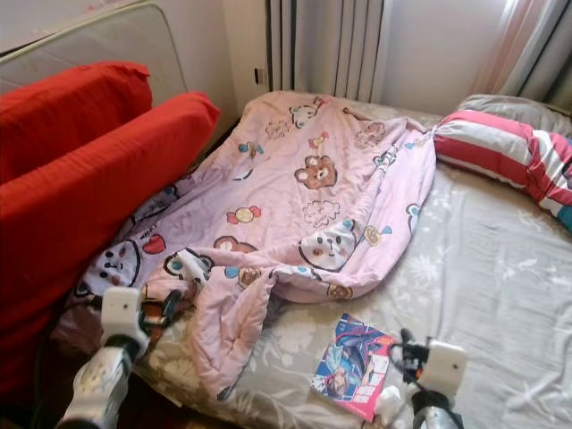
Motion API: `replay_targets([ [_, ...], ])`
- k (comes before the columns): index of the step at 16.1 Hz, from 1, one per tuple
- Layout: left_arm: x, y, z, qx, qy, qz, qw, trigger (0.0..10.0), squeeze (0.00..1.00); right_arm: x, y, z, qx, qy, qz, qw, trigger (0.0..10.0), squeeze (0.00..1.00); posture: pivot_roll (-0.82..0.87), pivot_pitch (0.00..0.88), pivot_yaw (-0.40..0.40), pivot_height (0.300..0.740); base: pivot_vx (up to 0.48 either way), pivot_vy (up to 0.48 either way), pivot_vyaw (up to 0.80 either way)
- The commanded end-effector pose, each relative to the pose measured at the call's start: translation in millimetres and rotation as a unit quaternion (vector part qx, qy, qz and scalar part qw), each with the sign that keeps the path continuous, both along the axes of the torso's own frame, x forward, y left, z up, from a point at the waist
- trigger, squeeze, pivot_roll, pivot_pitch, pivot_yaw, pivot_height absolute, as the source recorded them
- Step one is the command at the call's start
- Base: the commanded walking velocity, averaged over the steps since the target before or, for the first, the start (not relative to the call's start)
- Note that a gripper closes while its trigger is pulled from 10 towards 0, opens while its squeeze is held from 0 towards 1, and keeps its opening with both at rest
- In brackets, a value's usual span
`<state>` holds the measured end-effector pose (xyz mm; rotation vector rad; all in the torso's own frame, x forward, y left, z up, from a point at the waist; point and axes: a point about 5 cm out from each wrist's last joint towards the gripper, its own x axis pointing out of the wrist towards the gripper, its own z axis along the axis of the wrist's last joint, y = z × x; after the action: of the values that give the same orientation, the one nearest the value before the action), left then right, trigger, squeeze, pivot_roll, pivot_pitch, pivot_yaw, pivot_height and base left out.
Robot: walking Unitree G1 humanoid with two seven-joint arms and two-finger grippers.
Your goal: Clean up the room
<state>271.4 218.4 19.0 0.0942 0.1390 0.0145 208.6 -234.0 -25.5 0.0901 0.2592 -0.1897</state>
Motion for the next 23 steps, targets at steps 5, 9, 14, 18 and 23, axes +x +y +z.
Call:
replay_targets([
  [5,-5.8,7.3,1,-0.004,-0.016,0.024,1.000,10.0,0.00,14.0,0.7,8,-0.012,-0.009,0.031,0.999,10.0,0.00,0.07,0.021,-0.052,0.740,0.000,0.000,0.00],
  [9,-10.6,13.7,2,0.003,-0.015,0.028,0.999,10.0,0.00,22.4,1.5,13,-0.009,-0.016,0.036,0.999,10.0,0.00,0.07,0.005,-0.046,0.740,0.000,0.000,0.00],
  [14,2.3,5.8,9,0.009,-0.012,-0.005,1.000,10.0,0.00,17.2,-4.6,10,-0.002,-0.013,-0.020,1.000,10.0,0.00,0.03,0.017,0.012,0.740,0.000,0.000,0.00],
  [18,6.4,7.4,13,0.008,-0.016,-0.001,1.000,10.0,0.00,12.1,-10.1,4,-0.005,0.017,-0.055,0.998,10.0,0.00,0.04,0.054,0.009,0.720,0.000,0.000,0.00],
  [23,-3.0,7.8,7,0.006,-0.013,0.005,1.000,10.0,0.00,16.6,-6.8,5,-0.015,0.022,-0.048,0.999,10.0,0.00,0.07,0.075,-0.014,0.680,0.000,0.000,0.00],
])
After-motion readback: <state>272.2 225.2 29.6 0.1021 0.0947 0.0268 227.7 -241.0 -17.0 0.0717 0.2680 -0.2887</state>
